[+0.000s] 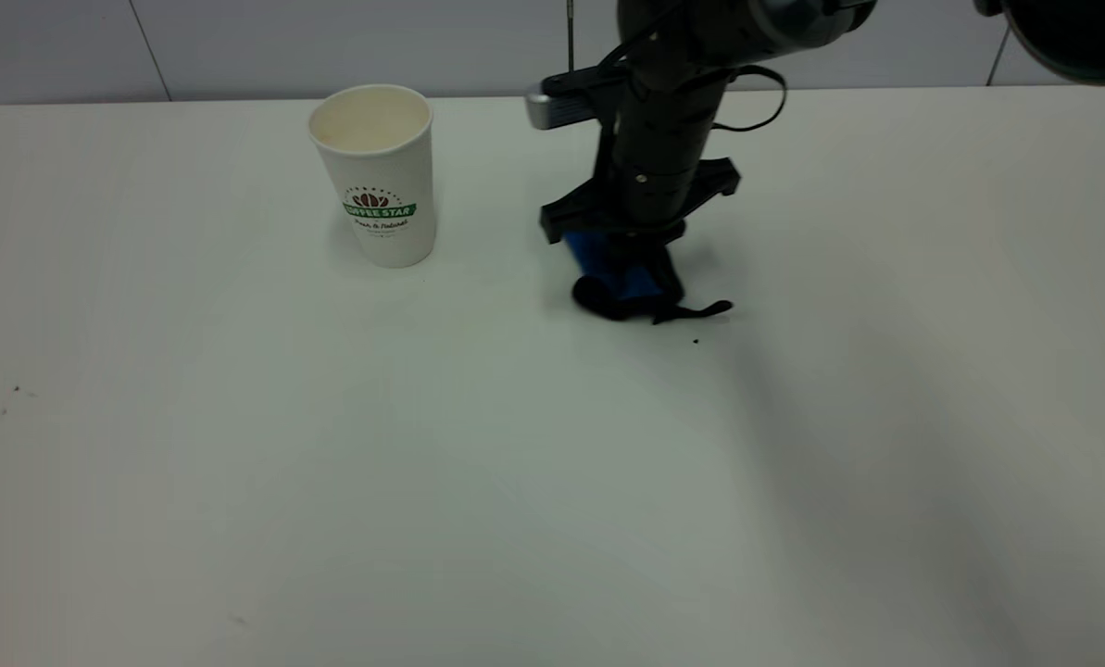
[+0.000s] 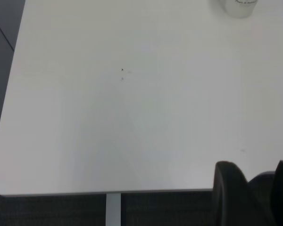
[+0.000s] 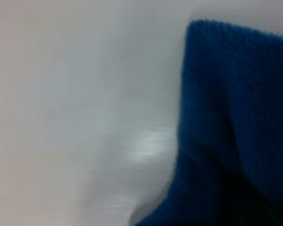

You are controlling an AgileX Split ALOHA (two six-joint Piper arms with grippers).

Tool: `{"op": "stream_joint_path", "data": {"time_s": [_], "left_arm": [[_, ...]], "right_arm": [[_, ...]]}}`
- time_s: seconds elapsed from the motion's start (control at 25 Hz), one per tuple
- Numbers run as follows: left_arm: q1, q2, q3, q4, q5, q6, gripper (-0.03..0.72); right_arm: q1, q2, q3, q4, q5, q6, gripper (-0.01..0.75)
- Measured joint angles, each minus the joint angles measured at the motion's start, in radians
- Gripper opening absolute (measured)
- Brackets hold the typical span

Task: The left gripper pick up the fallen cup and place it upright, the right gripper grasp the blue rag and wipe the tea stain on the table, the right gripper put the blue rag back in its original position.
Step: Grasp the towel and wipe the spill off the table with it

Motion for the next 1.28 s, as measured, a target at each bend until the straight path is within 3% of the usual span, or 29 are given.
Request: {"op": "stream_joint_path", "data": {"time_s": [0.4,0.68,0.8,1.04,1.12,1.28], "left_arm": [[0.000,0.000,0.000,0.000,0.000,0.000,0.239],[0.000,0.000,0.000,0.000,0.000,-0.001,0.239],[0.000,0.000,0.000,0.000,0.000,-0.001,0.239],[0.000,0.000,0.000,0.000,0.000,-0.001,0.239],[0.000,0.000,0.000,0.000,0.000,-0.001,0.239],[0.000,0.000,0.000,0.000,0.000,-0.001,0.239]], "right_arm": [[-0.237,-0.009,-0.006,-0.022,0.196,0.006,0.063],[-0.327,-0.010,-0.006,-0.005,0.232,-0.031,0.084],[-0.339,-0.015,-0.006,0.015,0.245,-0.071,0.180],[-0.345,-0.054,0.004,0.020,0.345,-0.171,0.656],[-0.345,-0.091,0.005,0.030,0.388,-0.182,0.708],[-0.345,-0.205,0.005,0.038,0.476,-0.189,0.728]]}}
